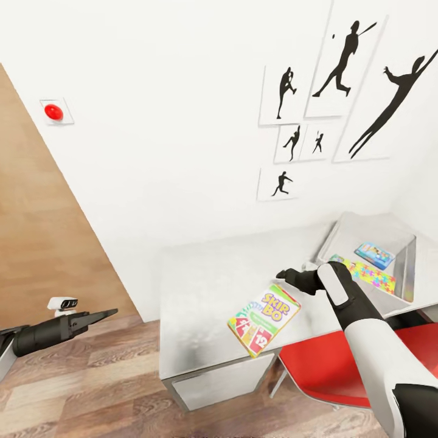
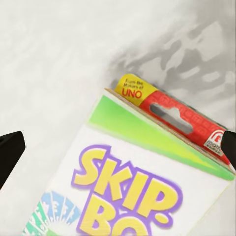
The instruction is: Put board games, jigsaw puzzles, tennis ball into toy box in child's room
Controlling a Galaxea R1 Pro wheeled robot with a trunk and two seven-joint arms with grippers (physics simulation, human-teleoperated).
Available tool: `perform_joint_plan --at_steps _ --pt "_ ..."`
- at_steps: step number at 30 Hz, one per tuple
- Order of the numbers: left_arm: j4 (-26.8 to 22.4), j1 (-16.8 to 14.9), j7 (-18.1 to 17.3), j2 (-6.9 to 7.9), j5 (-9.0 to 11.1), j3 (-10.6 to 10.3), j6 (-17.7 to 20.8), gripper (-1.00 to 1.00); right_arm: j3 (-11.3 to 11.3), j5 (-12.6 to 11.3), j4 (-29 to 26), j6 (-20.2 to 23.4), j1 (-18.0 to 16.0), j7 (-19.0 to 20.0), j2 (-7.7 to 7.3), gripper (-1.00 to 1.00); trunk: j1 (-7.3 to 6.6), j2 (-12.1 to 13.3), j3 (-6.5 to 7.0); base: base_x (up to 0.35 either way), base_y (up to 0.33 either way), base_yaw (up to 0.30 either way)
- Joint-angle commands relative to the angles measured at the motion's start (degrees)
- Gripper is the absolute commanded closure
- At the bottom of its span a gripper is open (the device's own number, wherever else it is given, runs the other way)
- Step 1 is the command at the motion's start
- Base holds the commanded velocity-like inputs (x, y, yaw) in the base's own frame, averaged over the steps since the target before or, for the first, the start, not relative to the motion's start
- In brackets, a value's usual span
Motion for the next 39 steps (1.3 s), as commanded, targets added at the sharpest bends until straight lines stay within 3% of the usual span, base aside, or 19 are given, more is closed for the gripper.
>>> perform_joint_plan --at_steps 1,20,39 --pt "0.01 -0.03 -0.19 0.03 0.05 -0.03 0.64 -1.00 -0.04 -0.60 -0.06 0.18 -0.05 -0.54 0.02 -1.00 0.03 -0.12 -0.21 0.001 0.235 -0.062" --pt "0.01 -0.03 -0.19 -0.13 0.05 -0.06 0.46 -1.00 -0.01 -0.45 -0.10 0.02 -0.05 -0.57 0.13 -1.00 0.03 -0.12 -1.87 0.000 0.056 -0.034" --pt "0.01 -0.03 -0.19 -0.17 0.02 -0.02 0.45 -1.00 -0.09 -0.36 -0.23 -0.02 -0.05 -0.60 0.10 -1.00 0.03 -0.12 -2.04 0.098 0.008 -0.001"
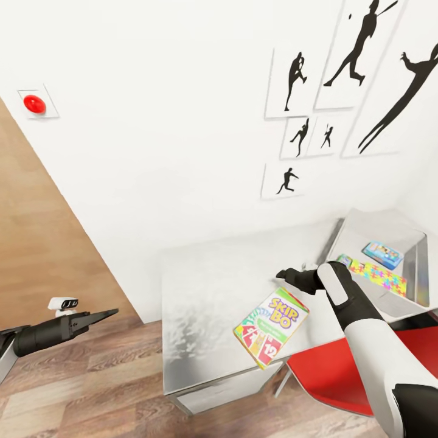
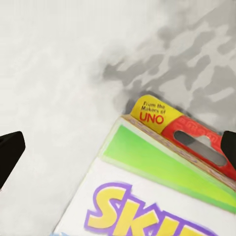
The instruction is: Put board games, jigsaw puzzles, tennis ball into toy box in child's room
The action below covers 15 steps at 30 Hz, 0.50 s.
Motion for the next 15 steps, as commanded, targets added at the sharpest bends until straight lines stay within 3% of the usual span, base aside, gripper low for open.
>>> perform_joint_plan --at_steps 1,15 --pt "-0.01 -0.04 -0.19 0.03 0.01 -0.02 0.58 -1.00 -0.03 -0.60 -0.06 0.15 -0.04 -0.53 0.01 -1.00 0.04 -0.11 -0.10 0.049 0.003 0.000" --pt "-0.01 -0.04 -0.19 0.02 -0.04 -0.03 0.78 -1.00 0.04 -0.60 -0.06 -0.37 -0.04 -0.49 -0.01 -1.00 0.04 -0.11 -0.17 0.013 0.001 0.000"
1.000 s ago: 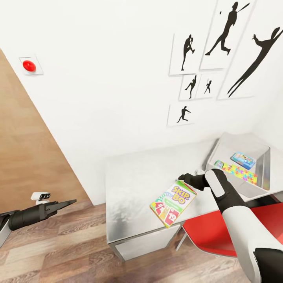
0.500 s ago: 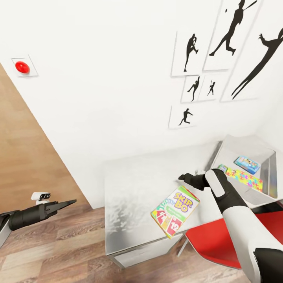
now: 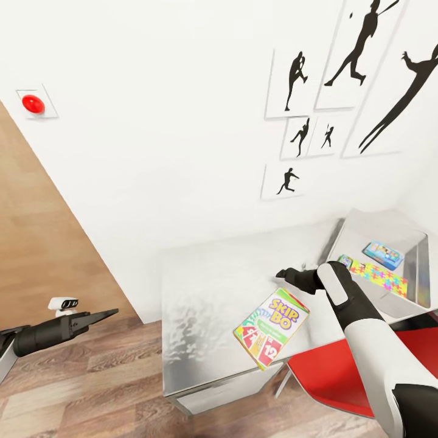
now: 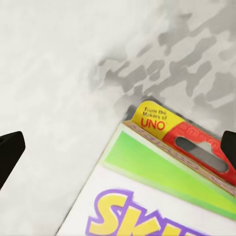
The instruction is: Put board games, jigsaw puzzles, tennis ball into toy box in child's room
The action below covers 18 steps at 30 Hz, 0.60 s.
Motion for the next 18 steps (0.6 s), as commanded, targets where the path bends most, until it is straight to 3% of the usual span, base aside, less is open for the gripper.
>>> perform_joint_plan --at_steps 1,18 --pt "-0.01 -0.03 -0.19 0.03 0.04 -0.02 0.58 -1.00 -0.03 -0.62 -0.06 0.12 -0.04 -0.52 -0.01 -1.00 0.03 -0.11 -0.14 0.001 0.000 0.000" --pt "-0.01 -0.03 -0.19 0.06 0.07 -0.01 0.33 -1.00 -0.02 -0.68 0.02 -0.07 -0.04 -0.49 -0.03 -1.00 0.03 -0.11 -1.34 0.000 0.000 0.000"
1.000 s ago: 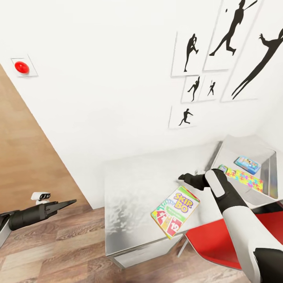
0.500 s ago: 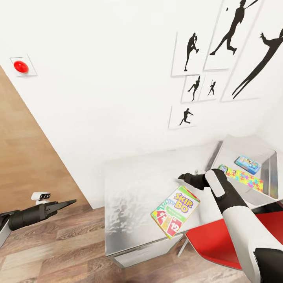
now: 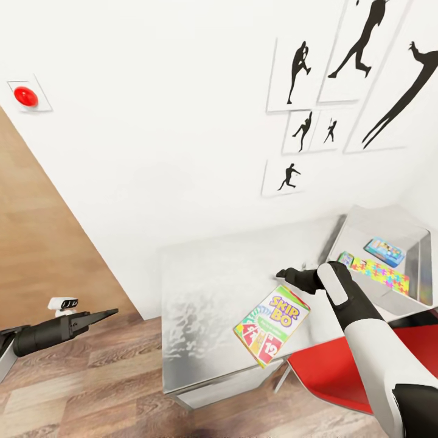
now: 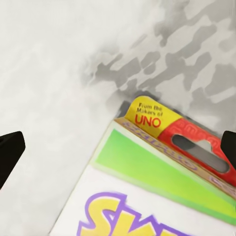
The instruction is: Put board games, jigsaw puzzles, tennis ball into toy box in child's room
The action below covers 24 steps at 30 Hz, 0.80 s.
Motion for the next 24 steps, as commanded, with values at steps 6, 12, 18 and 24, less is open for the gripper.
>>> perform_joint_plan --at_steps 6,12,18,24 --pt "-0.01 -0.03 -0.19 0.02 -0.01 -0.03 0.63 -1.00 -0.03 -0.61 -0.06 0.17 -0.04 -0.56 0.01 -1.00 0.03 -0.11 -0.60 0.000 0.000 0.000" --pt "-0.01 -0.03 -0.19 0.02 -0.03 -0.03 0.66 -1.00 0.06 -0.61 -0.05 0.17 -0.04 -0.54 0.00 -1.00 0.03 -0.11 -1.11 0.000 0.000 0.000" --pt "-0.01 -0.03 -0.19 0.02 -0.03 -0.03 0.68 -1.00 0.12 -0.61 -0.05 0.17 -0.04 -0.53 0.04 -1.00 0.03 -0.11 -1.61 -0.001 0.005 0.000" --pt "-0.01 -0.03 -0.19 0.02 -0.02 -0.03 0.73 -1.00 0.14 -0.62 -0.05 0.18 -0.04 -0.52 0.08 -1.00 0.03 -0.11 -2.11 -0.040 0.120 0.000"
